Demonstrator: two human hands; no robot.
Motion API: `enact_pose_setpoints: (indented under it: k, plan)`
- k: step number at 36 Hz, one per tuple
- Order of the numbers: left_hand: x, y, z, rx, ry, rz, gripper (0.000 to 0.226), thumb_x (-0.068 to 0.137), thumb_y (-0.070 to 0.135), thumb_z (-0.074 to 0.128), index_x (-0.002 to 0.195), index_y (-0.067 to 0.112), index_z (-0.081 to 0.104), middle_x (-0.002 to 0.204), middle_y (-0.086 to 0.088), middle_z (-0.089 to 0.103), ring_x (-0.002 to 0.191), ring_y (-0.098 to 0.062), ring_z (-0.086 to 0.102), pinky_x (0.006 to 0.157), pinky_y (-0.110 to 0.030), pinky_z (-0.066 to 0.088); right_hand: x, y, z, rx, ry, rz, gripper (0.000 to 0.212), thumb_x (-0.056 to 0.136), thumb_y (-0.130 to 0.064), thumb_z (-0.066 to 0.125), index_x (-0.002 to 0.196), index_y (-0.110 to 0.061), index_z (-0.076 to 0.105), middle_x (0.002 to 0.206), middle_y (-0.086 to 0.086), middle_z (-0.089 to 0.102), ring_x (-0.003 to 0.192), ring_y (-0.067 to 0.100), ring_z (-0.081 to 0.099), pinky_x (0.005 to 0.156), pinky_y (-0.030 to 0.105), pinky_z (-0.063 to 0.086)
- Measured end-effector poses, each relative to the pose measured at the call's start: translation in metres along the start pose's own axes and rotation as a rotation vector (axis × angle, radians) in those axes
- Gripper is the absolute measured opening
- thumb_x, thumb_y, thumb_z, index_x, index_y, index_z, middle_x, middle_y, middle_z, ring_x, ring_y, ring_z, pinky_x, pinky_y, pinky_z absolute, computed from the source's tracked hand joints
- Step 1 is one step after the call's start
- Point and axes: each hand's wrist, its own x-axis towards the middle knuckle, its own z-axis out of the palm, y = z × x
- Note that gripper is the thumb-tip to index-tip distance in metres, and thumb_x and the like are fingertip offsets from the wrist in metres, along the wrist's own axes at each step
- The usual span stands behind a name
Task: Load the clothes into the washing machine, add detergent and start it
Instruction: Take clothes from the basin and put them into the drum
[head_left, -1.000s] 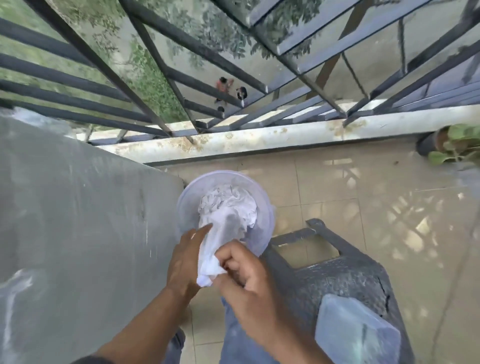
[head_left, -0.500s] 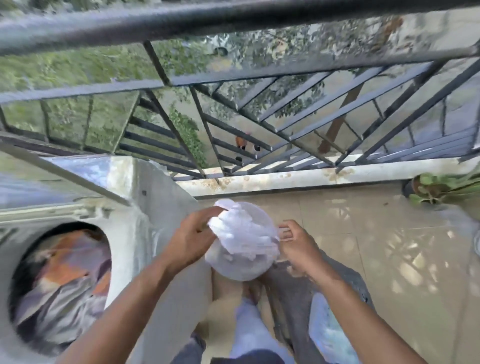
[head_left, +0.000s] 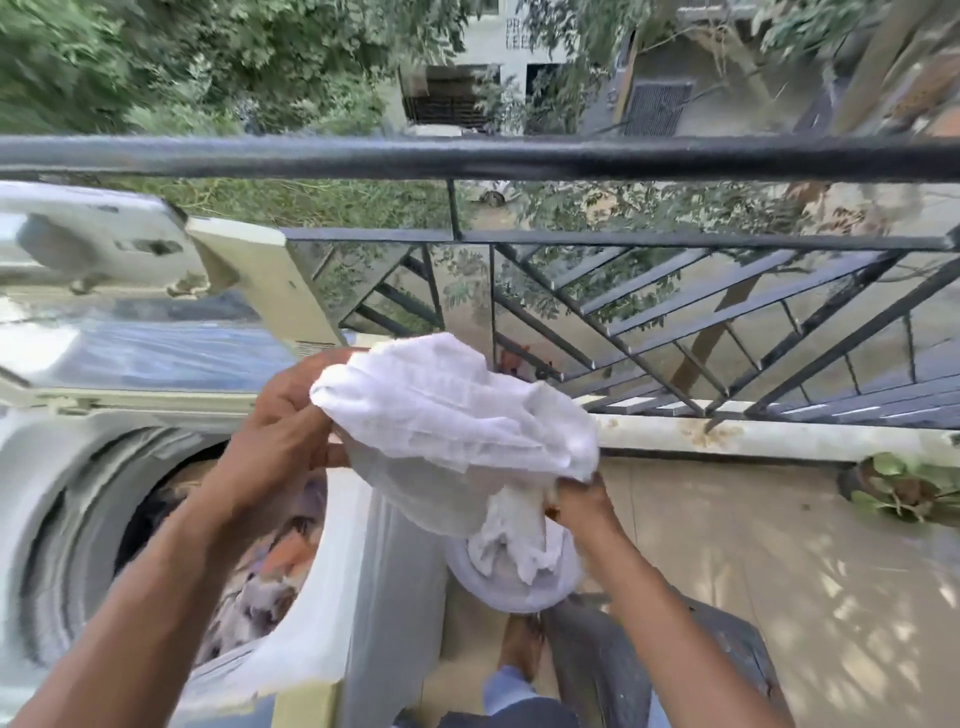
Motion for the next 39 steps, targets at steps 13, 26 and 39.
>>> enact_pose_setpoints:
  k: [13, 26, 39]
  plan:
    - [-0.072, -0.052, -0.1, -0.377, 0.037, -0.186, 0.067, 0.084, 0.027, 0.074, 0.148, 0.02, 0.058, 0.14, -0.01, 0.071, 0.122, -0.034, 0.068, 0.094, -0.051, 0.054, -0.126, -0.091, 0.078, 0.639, -0.576, -0.259, 0.055, 0.071, -0.046, 0.086, 0.12, -0.022, 0.078, 0.134, 0.009, 0.069, 0.127, 0.029, 0.062, 0.11, 0.047, 0.046]
    - [-0.112, -0.086, -0.199, -0.887, 0.081, -0.188, 0.044, 0.083, 0.032, 0.082, 0.121, 0.011, 0.078, 0.122, -0.015, 0.076, 0.11, -0.034, 0.075, 0.086, -0.045, 0.065, -0.153, -0.094, 0.238, 0.71, -0.572, 0.064, 0.057, 0.104, -0.05, 0.043, 0.147, -0.015, 0.057, 0.147, 0.013, 0.059, 0.139, 0.033, 0.052, 0.121, 0.052, 0.034]
    - [-0.098, -0.126, -0.281, -0.817, 0.236, -0.439, 0.062, 0.112, 0.056, 0.043, 0.152, 0.011, 0.057, 0.147, -0.02, 0.064, 0.131, -0.039, 0.063, 0.101, -0.049, 0.058, -0.148, -0.02, 0.323, -0.328, -0.494, -0.458, 0.092, 0.074, -0.021, 0.081, 0.141, -0.066, 0.037, 0.152, -0.024, 0.032, 0.138, -0.008, 0.037, 0.111, 0.026, 0.041]
